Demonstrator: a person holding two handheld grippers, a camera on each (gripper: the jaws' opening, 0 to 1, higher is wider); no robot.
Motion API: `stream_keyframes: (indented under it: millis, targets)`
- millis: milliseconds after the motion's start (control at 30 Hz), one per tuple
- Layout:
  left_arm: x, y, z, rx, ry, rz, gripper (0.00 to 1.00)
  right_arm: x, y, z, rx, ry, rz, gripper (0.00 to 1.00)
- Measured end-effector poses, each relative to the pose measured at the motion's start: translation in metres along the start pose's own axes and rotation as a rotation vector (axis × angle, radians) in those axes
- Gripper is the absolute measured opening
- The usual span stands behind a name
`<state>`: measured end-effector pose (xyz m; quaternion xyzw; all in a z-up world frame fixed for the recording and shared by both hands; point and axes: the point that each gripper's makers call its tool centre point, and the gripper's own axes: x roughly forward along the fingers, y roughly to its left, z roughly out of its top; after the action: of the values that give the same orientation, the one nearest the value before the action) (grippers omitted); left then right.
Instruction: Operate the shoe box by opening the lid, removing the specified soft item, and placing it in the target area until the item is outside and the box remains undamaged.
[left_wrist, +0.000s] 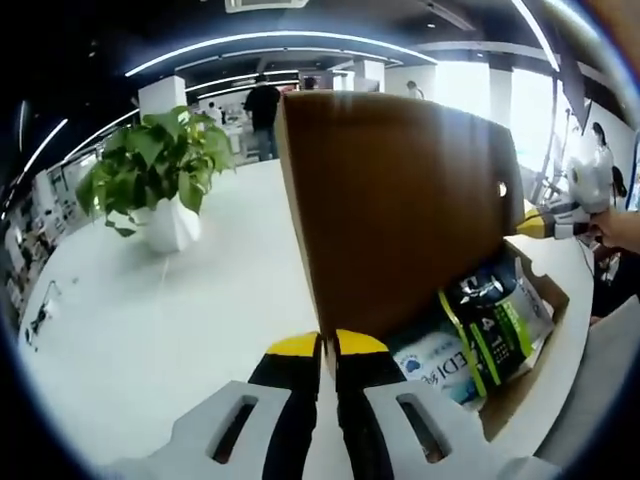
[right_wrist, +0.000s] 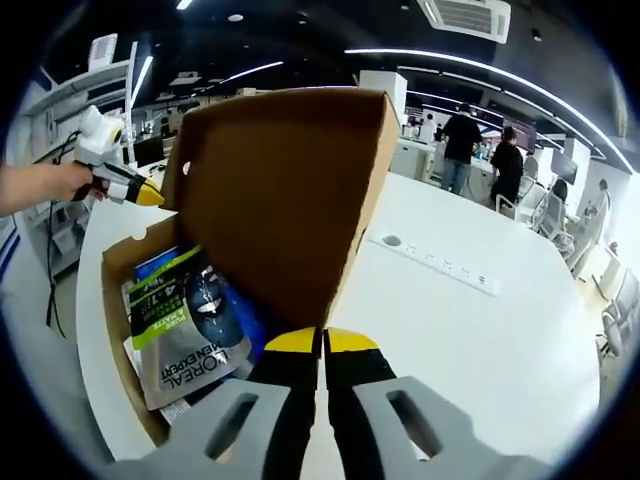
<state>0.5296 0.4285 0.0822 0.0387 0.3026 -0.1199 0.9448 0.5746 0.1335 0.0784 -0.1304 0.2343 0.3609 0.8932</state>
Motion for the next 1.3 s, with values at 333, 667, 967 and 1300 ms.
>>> stream_keyframes:
  millis: [333,667,967,1300]
  targets:
    - [0.0009,0.0015,0.0025,-0.01,-0.007,0.005,0.0,0.0011,-0.0023,0.0035,0.002,-0.001,-0.001,0.0]
    - [0.004,0.0028,0.0059,-0.024,-0.012,0.003,0.0,0.0032,-0.0046,0.0054,0.013,0.003,0.0,0.0]
    - [0.0055,0.0032,0.0076,-0.031,-0.009,0.001,0.0,0.0057,-0.0066,0.0064,0.021,0.009,0.005,0.0]
    - [0.0096,0.0041,0.0026,-0.041,0.017,-0.003,0.0,0.007,-0.0081,0.0062,0.035,0.017,0.011,0.0]
